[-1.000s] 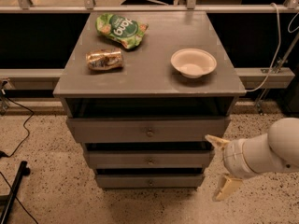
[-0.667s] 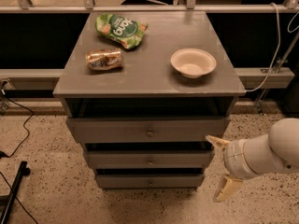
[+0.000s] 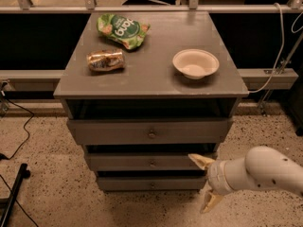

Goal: Open bottom drawer

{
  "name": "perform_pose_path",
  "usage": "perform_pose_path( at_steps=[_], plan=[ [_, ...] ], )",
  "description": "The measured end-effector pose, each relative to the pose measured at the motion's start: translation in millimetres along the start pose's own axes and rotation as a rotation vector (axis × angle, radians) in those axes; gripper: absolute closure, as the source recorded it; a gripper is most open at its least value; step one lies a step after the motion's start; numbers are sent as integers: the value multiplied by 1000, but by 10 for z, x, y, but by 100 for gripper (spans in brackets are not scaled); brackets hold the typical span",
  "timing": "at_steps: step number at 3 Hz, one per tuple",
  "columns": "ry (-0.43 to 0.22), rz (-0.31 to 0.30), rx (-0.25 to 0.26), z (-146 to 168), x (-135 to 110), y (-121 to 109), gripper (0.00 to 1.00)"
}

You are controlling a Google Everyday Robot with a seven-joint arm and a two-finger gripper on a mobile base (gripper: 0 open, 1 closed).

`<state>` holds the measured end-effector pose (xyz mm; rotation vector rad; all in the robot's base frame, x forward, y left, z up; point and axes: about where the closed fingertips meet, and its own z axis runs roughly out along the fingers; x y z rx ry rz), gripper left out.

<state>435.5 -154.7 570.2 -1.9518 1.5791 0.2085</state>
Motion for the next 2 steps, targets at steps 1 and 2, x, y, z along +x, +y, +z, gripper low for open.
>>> perform_pose_path(
  at_steps=[1,2],
  plan=[
    [-90,-44,20,503,219,250,0],
    [-128,-38,-2,701,231,404,0]
  ],
)
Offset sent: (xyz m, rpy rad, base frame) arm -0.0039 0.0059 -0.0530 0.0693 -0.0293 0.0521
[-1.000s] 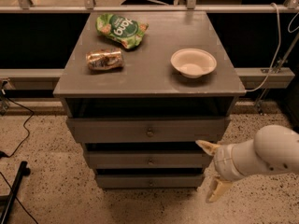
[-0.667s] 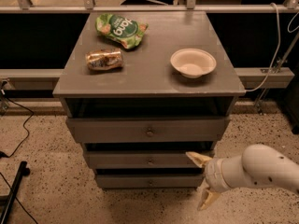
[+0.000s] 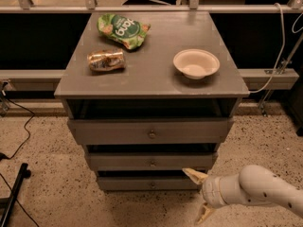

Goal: Open bottom drawer

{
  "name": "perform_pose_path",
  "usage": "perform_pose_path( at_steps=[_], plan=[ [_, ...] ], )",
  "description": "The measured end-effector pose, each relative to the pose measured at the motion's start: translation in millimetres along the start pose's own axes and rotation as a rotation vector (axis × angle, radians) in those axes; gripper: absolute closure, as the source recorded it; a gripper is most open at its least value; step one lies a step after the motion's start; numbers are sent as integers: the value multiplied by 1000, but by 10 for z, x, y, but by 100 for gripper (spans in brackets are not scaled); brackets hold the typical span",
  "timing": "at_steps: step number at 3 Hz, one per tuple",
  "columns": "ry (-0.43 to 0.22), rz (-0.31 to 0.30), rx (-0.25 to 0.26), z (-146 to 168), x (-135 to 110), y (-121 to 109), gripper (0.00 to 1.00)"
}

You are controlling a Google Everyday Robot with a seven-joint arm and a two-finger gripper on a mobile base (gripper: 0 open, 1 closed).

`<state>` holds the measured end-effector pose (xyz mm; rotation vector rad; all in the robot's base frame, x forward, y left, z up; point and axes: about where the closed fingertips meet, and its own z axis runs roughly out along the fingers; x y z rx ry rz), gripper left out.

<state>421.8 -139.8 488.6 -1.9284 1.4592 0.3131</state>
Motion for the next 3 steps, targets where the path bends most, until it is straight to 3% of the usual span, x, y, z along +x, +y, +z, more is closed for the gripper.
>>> perform_pose_path(
  at_steps=[1,2,3],
  plan=[
    [3,2,-3,22,38,4,0],
    [16,26,-37,298,423,100,0],
    [2,70,-30,502,886,247,0]
  ],
)
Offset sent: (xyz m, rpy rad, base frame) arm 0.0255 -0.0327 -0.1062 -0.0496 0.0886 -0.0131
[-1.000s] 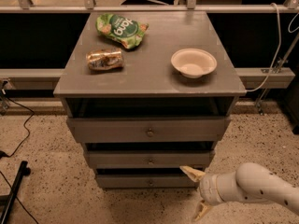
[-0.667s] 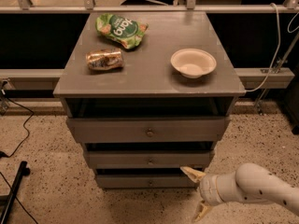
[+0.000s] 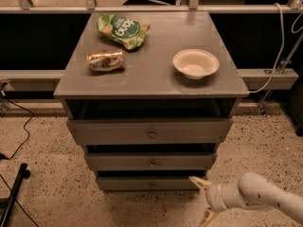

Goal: Open bottom drawer

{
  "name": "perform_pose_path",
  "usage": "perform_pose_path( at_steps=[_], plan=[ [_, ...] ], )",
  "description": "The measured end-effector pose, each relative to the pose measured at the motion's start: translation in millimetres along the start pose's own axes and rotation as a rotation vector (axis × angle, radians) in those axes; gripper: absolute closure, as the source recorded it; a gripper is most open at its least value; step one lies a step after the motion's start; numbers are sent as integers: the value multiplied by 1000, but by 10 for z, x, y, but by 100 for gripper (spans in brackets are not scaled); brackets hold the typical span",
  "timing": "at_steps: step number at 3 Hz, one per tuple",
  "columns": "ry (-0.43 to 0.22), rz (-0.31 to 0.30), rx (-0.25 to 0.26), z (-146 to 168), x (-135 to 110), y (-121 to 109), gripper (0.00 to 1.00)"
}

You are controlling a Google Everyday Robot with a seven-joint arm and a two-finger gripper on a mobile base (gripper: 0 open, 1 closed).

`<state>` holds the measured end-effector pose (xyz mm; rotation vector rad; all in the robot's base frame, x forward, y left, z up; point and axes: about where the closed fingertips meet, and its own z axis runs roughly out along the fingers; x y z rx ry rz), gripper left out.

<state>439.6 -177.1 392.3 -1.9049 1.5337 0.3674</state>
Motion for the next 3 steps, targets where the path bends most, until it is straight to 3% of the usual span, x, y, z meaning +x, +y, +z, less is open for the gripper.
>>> perform_pose_path(
  at_steps=[1,2,3],
  plan=[
    [-30,32,8,366,481,152,0],
    [-82,11,-12,496,553,187,0],
    [-81,6,-18,538,555,191,0]
  ],
)
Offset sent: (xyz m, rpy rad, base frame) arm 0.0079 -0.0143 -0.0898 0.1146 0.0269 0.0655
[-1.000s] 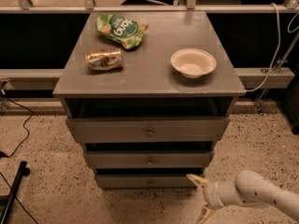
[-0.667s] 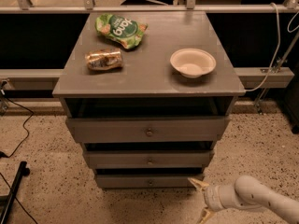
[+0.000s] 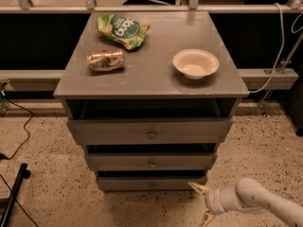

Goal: Open bottom drawer

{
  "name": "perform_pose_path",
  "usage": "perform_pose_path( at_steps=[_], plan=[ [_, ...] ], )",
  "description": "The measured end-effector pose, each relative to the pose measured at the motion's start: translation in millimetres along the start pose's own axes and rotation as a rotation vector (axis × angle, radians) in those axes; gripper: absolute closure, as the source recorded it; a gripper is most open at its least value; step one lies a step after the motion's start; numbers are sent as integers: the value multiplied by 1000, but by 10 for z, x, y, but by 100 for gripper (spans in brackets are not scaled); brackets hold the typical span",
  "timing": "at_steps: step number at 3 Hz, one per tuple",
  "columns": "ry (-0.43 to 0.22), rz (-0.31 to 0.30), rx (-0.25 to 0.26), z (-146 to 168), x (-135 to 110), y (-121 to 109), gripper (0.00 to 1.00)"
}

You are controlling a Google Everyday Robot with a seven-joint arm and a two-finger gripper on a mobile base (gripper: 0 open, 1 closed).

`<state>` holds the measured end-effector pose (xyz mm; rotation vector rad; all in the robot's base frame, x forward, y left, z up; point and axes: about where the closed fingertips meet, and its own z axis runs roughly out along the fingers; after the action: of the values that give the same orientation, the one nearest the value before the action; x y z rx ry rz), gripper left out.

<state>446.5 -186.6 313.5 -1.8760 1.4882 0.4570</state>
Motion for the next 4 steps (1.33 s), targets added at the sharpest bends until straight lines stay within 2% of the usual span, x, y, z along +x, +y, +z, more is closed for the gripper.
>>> perform_pose_path(
  at_steps=[1,3,4],
  plan=[
    [5,-14,-21,141,22,13,0],
    [75,-124,-41,863,353,-1,0],
    [122,-174,-23,1094,493,-237,0]
  ],
)
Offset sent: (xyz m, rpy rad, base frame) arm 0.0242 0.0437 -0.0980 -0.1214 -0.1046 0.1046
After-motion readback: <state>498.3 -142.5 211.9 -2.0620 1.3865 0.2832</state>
